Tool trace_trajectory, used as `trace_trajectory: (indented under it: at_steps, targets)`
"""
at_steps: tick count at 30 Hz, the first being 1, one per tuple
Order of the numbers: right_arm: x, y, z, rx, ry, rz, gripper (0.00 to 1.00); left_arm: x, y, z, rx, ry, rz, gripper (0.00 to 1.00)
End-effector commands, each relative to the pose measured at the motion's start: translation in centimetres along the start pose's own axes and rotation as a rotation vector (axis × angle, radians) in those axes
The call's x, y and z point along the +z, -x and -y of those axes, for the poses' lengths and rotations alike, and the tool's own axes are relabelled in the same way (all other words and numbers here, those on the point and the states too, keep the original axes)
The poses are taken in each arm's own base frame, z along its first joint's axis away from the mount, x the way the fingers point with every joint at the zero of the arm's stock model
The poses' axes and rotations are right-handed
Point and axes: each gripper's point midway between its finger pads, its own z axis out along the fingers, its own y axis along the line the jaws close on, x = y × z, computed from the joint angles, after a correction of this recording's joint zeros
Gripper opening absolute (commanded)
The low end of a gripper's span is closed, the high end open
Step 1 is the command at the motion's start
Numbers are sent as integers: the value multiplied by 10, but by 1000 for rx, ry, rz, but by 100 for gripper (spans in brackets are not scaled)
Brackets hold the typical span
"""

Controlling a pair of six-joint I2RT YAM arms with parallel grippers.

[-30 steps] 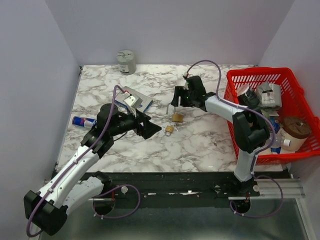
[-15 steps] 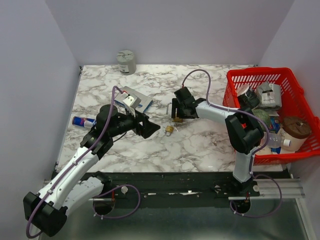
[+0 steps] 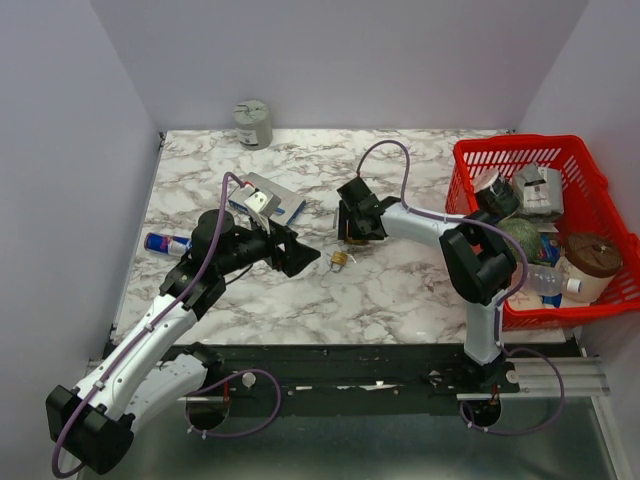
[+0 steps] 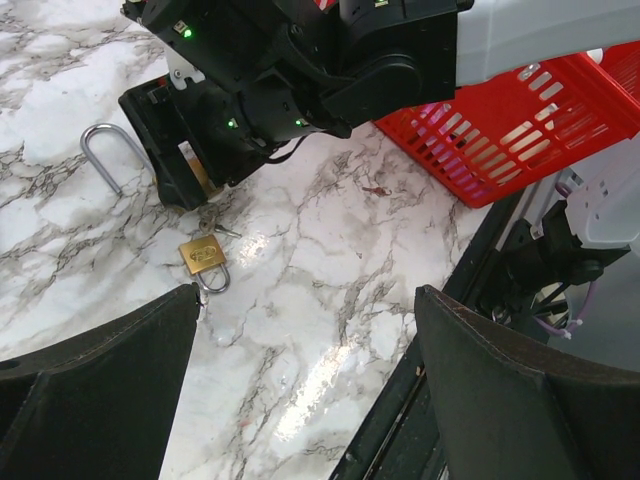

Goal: Unlock with the key

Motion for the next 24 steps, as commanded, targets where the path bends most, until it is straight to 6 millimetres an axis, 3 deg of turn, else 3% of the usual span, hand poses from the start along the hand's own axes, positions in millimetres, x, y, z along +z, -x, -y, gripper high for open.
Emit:
trace_trajectory:
  at_steps: [1, 4, 5, 8, 12, 16, 18, 19, 24]
  targets:
    - [8, -22, 9, -26, -81, -57, 76, -2, -3, -4, -12, 18, -1, 95]
    - [10, -24, 9, -33, -88, -68, 66, -2, -4, -4, -13, 21, -1, 95]
    - [10, -23, 10, -37, -95, -65, 55, -2, -3, -4, -12, 22, 1, 95]
    - [9, -21, 15, -59, -121, -60, 45, -3, -3, -5, -10, 27, 1, 95]
    - [10, -13, 23, -71, -117, -61, 41, -3, -4, -6, -11, 35, -3, 95]
    - [16, 18, 42, -85, -107, -31, 40, -2, -5, -7, -11, 36, -7, 95]
    - [24, 23, 48, -83, -89, -50, 40, -1, -7, -8, -14, 37, -10, 95]
    - [28, 32, 62, -66, -89, -54, 39, -1, -7, -8, -15, 38, -13, 95]
    - [42, 62, 92, -49, -85, -46, 39, 0, -10, -13, -14, 55, -22, 95]
